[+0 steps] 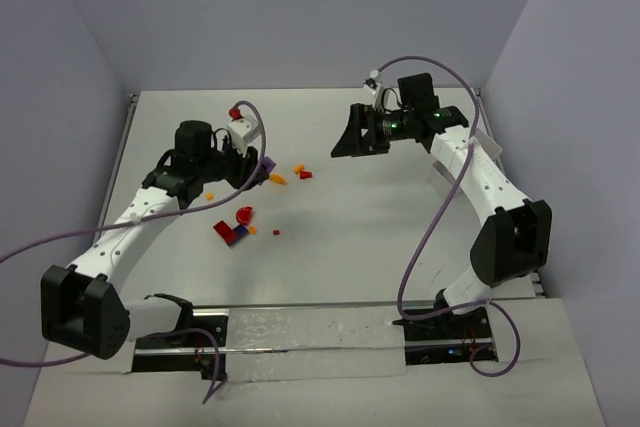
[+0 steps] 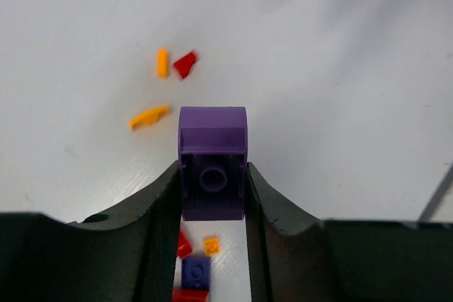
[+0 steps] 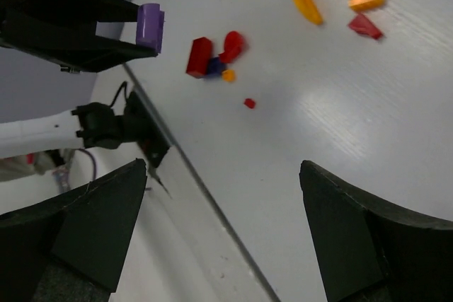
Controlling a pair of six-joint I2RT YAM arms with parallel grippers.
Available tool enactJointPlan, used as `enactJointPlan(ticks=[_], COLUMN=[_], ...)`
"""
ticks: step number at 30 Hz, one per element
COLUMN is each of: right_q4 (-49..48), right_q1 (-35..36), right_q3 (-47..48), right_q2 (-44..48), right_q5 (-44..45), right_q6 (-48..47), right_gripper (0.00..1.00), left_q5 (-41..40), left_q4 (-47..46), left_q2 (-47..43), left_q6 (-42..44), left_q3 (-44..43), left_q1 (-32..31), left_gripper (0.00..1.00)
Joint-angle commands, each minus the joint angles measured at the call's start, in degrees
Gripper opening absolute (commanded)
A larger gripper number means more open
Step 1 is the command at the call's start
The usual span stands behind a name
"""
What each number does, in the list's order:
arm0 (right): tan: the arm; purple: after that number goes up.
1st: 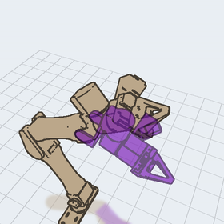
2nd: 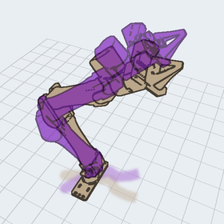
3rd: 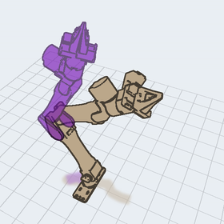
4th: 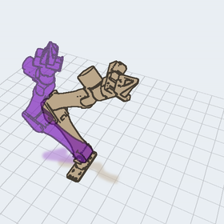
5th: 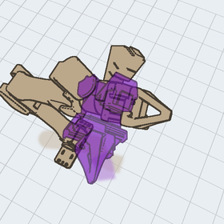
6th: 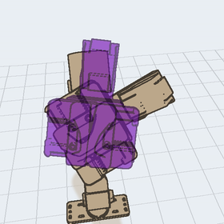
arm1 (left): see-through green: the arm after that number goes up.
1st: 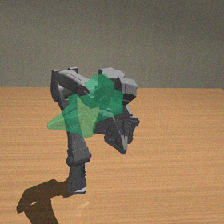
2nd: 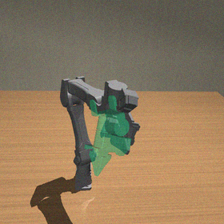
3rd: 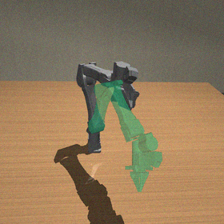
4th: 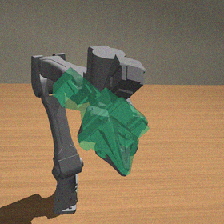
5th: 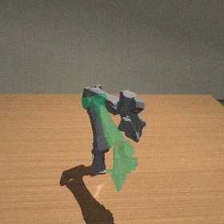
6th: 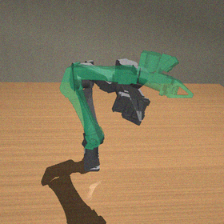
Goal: Sort the legos into containers by color
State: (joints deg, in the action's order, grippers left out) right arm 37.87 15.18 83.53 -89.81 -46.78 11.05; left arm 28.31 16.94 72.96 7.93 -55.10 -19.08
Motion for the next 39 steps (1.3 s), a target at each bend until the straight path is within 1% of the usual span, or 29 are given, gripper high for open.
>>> enactJointPlan(ticks=[1, 7, 13, 16, 22, 26, 28, 31, 37, 39], right_q4=[-8.4, -8.7, -10.0, -9.6, -8.1, -8.3, -8.7, -8.7, -8.9, -10.1], right_q1=[3.9, 8.7, 11.1, 12.4, 15.3, 16.2, 16.3, 16.6, 17.0, 17.1], right_q3=[-0.3, 4.0, 3.2, 3.5, 3.4, 3.7, 4.2, 4.2, 2.9, 2.2], right_q2=[-3.0, -7.0, -9.2, -10.5, -11.6, -12.7, -13.0, -13.3, -13.8, -14.0], right_q5=[-10.0, -13.3, -15.1, -15.4, -15.4, -15.9, -16.2, -16.8, -18.1, -18.8], right_q6=[8.5, 9.8, 11.3, 11.0, 9.5, 9.9, 10.5, 10.7, 11.2, 12.3], right_gripper=[0.94, 0.9, 0.84, 0.77, 0.75, 0.71, 0.66, 0.52, 0.42, 0.34], left_q5=[10.8, 10.1, 10.6, 10.4, 9.8, 9.5, 9.0, 8.2, 7.6, 8.1], left_q4=[2.1, 3.8, 4.0, 3.9, 4.0, 4.0, 4.0, 4.1, 3.9, 3.9], left_q2=[-1.0, -1.6, -1.6, -1.3, -1.0, -0.9, -1.0, -0.9, -0.8, -0.6], left_q6=[-1.4, -1.9, -2.8, -2.9, -2.7, -2.6, -2.4, -2.2, -2.1, -2.0], left_q3=[-2.6, -4.5, -5.8, -6.1, -6.5, -6.4, -6.3, -6.4, -6.8, -6.9], left_q1=[-2.0, -7.8, -9.4, -10.3, -11.1, -11.6, -11.8, -12.3, -12.4, -12.5], left_gripper=[0.0, 0.0, 0.0, 0.0, 0.0, 0.0, 0.0, 0.0, 0.0, 0.0])
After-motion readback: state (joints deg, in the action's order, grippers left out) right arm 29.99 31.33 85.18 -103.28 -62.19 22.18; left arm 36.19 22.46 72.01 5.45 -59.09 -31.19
